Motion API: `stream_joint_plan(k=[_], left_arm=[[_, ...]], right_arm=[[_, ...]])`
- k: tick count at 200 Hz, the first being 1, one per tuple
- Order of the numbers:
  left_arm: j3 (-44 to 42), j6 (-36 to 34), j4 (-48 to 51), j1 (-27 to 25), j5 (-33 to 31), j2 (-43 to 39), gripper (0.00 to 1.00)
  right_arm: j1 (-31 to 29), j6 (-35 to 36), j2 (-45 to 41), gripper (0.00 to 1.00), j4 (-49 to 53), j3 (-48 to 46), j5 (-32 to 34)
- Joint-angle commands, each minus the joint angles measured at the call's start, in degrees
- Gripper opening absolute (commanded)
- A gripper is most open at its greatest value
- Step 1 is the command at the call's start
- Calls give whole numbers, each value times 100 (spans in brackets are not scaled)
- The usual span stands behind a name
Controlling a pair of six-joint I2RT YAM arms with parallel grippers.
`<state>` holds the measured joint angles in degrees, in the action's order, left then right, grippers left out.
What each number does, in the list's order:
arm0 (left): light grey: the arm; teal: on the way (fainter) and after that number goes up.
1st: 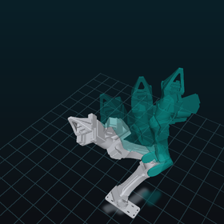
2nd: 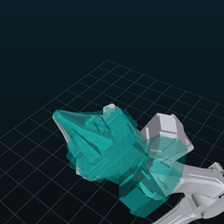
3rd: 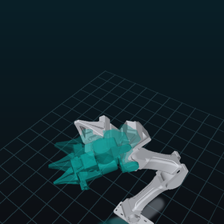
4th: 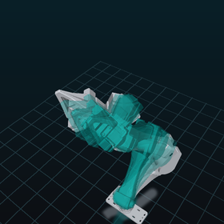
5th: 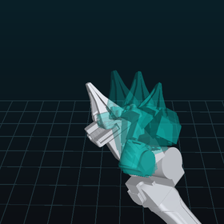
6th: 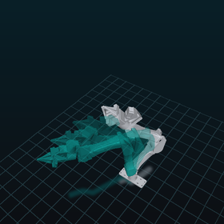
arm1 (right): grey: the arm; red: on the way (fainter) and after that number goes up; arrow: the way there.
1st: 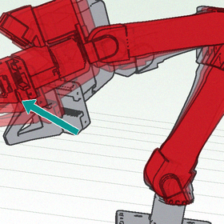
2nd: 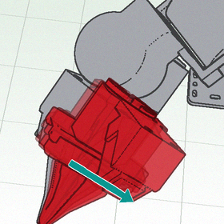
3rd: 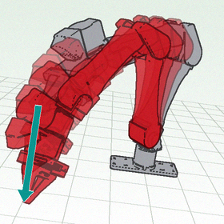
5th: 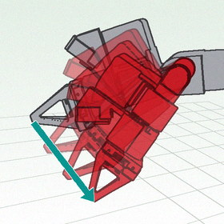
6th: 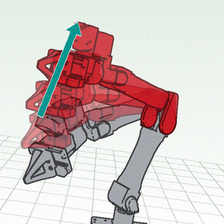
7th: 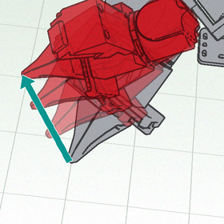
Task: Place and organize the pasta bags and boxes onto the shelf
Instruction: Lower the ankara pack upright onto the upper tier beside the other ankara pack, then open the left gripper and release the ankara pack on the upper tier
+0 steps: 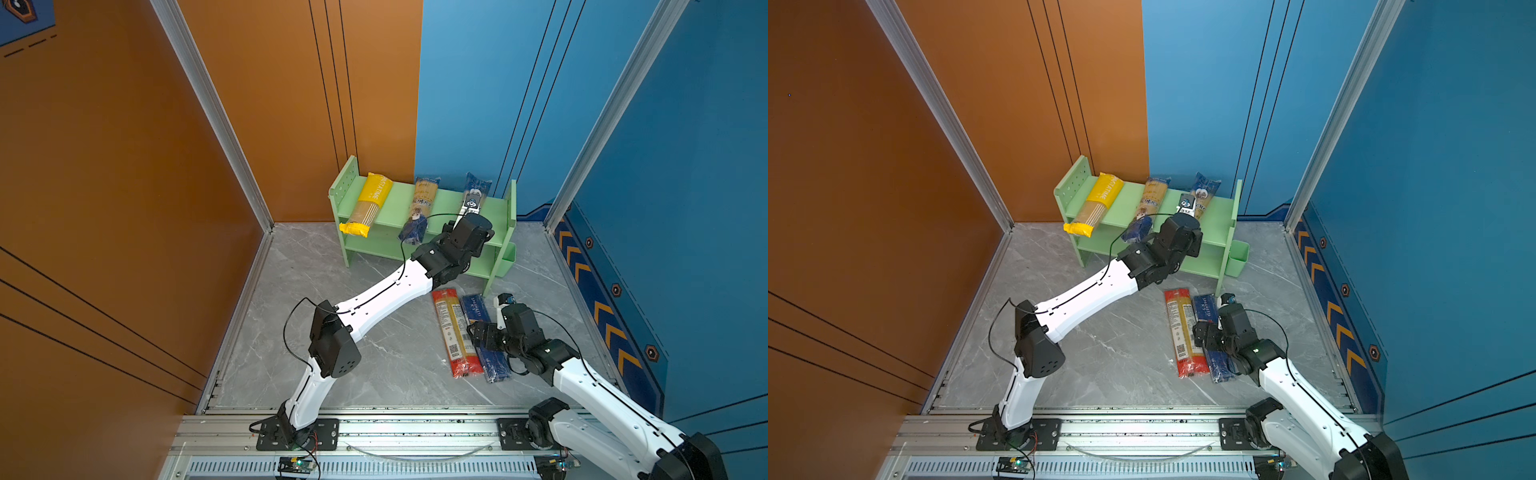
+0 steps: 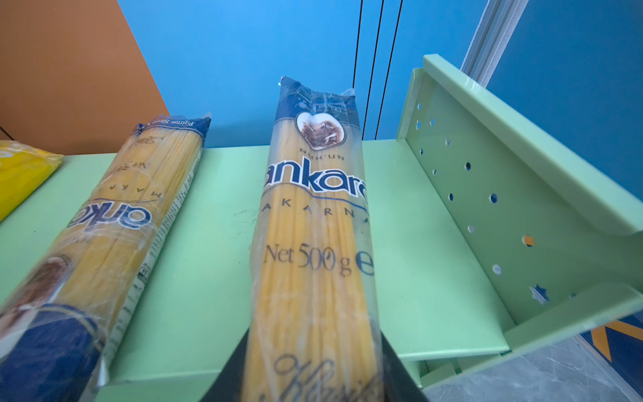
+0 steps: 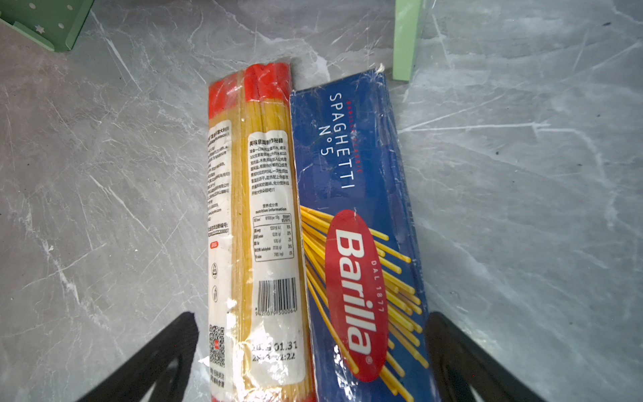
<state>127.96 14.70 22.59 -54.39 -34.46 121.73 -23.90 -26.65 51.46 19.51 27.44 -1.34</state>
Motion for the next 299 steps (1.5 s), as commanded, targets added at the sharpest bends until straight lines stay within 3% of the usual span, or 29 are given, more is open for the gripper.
stream_joint_plan(k=[1,299], left_arm=[[414,121,-703,-41,-424,-93,0],[578,452,-641,-301,-659,130,0]], right_arm=[[35,-50,-108,100,83,-72,-50],[131,-77,-382,100,103,-257,-107]])
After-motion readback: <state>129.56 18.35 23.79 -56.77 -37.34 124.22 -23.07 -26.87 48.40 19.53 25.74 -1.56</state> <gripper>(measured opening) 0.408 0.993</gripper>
